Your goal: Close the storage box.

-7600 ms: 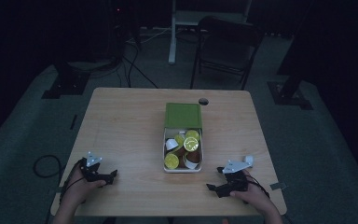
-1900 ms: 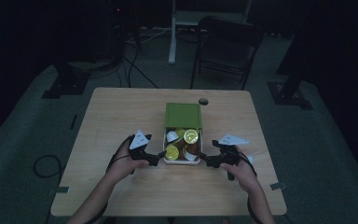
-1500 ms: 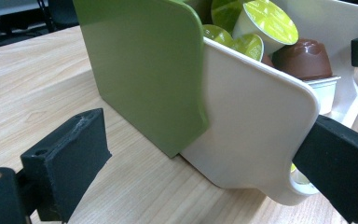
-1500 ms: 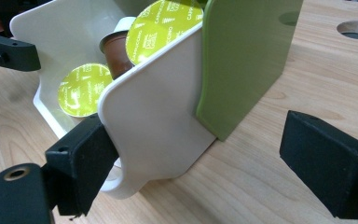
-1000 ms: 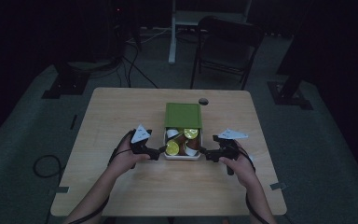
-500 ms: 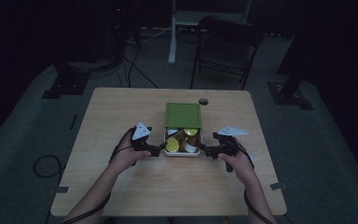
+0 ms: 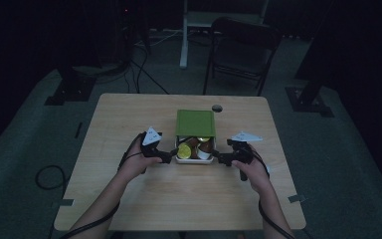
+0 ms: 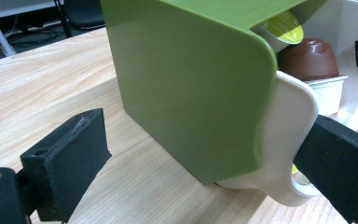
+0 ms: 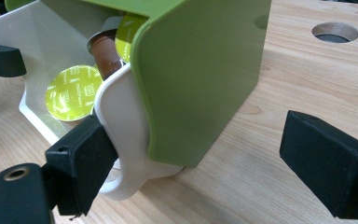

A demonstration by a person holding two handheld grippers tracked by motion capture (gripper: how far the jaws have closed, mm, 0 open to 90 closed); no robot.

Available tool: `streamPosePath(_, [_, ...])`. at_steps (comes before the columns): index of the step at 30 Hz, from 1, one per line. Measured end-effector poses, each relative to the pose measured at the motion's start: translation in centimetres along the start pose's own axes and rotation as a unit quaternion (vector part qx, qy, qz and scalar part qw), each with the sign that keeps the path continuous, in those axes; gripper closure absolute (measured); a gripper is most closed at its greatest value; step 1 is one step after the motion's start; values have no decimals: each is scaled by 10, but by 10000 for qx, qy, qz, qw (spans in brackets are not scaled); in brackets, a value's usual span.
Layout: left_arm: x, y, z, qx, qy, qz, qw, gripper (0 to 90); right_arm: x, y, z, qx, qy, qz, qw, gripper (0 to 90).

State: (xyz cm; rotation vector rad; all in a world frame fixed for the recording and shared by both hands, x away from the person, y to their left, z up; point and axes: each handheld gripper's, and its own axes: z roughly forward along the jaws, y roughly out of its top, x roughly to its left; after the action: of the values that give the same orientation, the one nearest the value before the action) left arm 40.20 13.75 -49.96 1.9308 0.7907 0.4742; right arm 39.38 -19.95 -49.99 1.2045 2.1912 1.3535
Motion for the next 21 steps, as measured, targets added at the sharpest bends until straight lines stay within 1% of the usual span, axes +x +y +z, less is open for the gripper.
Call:
streamPosePath(4, [2, 1, 2, 4, 19, -26, 10000, 48, -1, 1, 2, -11, -69, -11, 10000, 113])
streamPosePath(14, [5, 4, 7, 17, 100, -25, 9999, 43, -3, 2, 9, -38, -160, 134, 9998, 113])
streamPosePath(17, [6, 4, 8, 1, 115, -57, 9999, 43, -4, 2, 10, -54, -184, 159, 9997, 113])
streamPosePath(21, [7, 5, 10, 3, 158, -49, 9999, 43, -5, 4, 12, -54, -231, 181, 9996, 113])
